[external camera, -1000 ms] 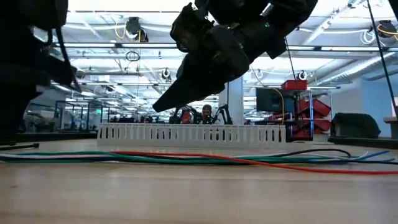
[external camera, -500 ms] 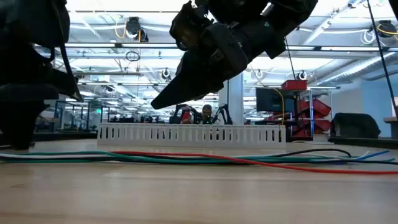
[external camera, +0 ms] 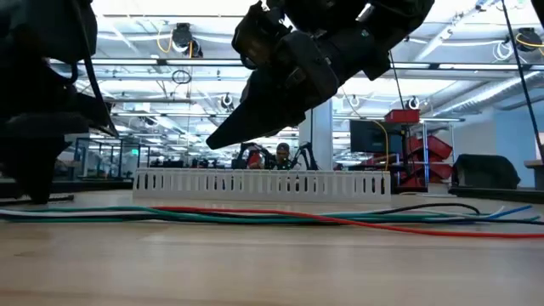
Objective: Ziptie cables
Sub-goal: Wrap the cables together using a zip tie
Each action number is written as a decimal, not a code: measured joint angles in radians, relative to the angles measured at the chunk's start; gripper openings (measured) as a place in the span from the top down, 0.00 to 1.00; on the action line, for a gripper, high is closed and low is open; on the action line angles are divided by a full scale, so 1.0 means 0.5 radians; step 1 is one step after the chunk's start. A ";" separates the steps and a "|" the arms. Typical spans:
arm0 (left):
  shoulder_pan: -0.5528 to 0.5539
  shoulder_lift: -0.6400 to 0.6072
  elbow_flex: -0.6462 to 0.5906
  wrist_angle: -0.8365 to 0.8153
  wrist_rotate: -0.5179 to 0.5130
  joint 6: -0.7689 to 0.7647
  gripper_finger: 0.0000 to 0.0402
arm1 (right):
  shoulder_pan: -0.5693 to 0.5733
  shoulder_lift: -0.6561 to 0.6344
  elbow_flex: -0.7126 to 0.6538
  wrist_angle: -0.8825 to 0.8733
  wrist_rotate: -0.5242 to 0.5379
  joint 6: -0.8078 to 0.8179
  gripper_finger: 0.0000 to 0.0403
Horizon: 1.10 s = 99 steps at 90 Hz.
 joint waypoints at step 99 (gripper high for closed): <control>-0.240 -0.501 0.442 1.206 -1.696 1.618 1.00 | 0.011 -0.172 -0.001 -1.114 1.371 0.504 1.00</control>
